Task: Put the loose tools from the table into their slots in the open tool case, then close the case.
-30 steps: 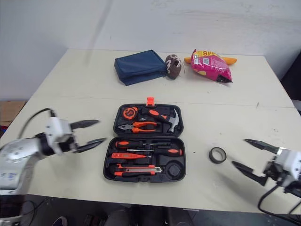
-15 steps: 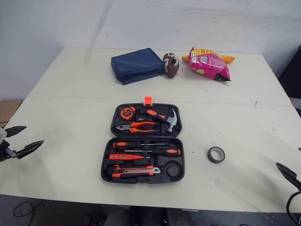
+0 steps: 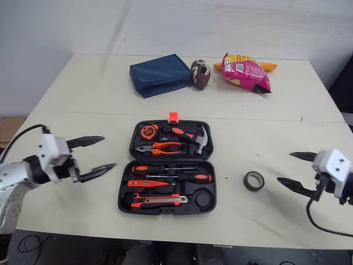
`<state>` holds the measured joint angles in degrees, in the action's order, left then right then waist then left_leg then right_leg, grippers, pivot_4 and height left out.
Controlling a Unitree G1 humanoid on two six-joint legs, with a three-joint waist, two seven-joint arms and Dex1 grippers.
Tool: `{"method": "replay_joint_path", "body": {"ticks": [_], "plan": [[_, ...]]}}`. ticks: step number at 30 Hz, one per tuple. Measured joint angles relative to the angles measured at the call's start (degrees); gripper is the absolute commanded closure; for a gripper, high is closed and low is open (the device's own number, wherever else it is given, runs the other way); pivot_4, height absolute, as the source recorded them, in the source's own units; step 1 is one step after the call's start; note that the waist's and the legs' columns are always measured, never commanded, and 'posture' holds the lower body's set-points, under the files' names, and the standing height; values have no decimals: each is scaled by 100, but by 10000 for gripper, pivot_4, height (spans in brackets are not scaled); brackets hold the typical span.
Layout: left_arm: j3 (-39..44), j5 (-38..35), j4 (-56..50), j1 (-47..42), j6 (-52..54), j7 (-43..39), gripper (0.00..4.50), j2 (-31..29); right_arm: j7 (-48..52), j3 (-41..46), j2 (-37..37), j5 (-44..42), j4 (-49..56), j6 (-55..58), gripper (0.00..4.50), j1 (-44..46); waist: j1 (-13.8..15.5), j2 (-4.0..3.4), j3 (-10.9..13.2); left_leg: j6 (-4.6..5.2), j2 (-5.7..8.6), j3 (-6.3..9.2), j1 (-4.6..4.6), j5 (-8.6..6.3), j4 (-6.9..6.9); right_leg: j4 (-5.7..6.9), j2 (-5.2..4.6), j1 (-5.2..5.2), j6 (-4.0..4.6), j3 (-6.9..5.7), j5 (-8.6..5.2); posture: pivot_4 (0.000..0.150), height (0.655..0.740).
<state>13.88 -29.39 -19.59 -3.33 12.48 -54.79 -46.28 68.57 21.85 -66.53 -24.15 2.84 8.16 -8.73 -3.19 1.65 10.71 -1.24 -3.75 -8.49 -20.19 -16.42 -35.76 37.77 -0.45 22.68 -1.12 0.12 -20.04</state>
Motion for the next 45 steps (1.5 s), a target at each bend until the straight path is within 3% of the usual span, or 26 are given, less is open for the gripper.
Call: {"method": "replay_joint_path", "body": {"ticks": [5, 9, 21, 30, 38, 45], "plan": [[-462, -48, -497, -131, 193, -166, 477, 26, -104, -594, -575, -36, 1184, 1795, 0, 99, -5, -5, 6, 7, 1, 0, -14, -13, -20, -6, -2, 1, -10, 4, -7, 1500, 7400], [-630, -251, -713, -386, 354, -200, 477, 185, -23, -824, -987, -67, 1962, 2613, 0, 234, 9, 4, 8, 11, 2, 1, -16, -15, -28, -8, -2, -1, -13, 3, -8, 1500, 7400], [-1166, -428, -1200, -495, 622, -253, 477, 414, -620, -1888, -560, 393, 2148, 2946, 0, 836, 3, 14, 12, 12, 4, 0, -21, -16, -38, -11, -2, 0, -21, 5, -11, 1500, 7400], [-1212, -600, -1348, -481, 809, -316, 0, 385, -811, -2384, -336, 946, 1944, 2622, 44744, 1083, -4, 14, 12, 11, 3, -1, -19, -14, -42, -6, -1, -1, -21, 6, -11, 1500, 7400], [-1203, -536, -1326, -473, 694, -365, 0, 341, -412, -2420, -252, 978, 1693, 2100, 44744, 1473, -12, 13, 12, 12, 3, -2, -19, -13, -43, -4, -1, 0, -20, 7, -11, 1500, 7400], [-952, -828, -1292, -267, 967, -696, 0, -72, 751, -2562, -69, -415, 2599, 2476, 44744, 2746, -12, 11, 17, 10, -2, 7, -15, -12, -42, 2, 2, -2, -18, 0, -11, 1500, 7400]]}}
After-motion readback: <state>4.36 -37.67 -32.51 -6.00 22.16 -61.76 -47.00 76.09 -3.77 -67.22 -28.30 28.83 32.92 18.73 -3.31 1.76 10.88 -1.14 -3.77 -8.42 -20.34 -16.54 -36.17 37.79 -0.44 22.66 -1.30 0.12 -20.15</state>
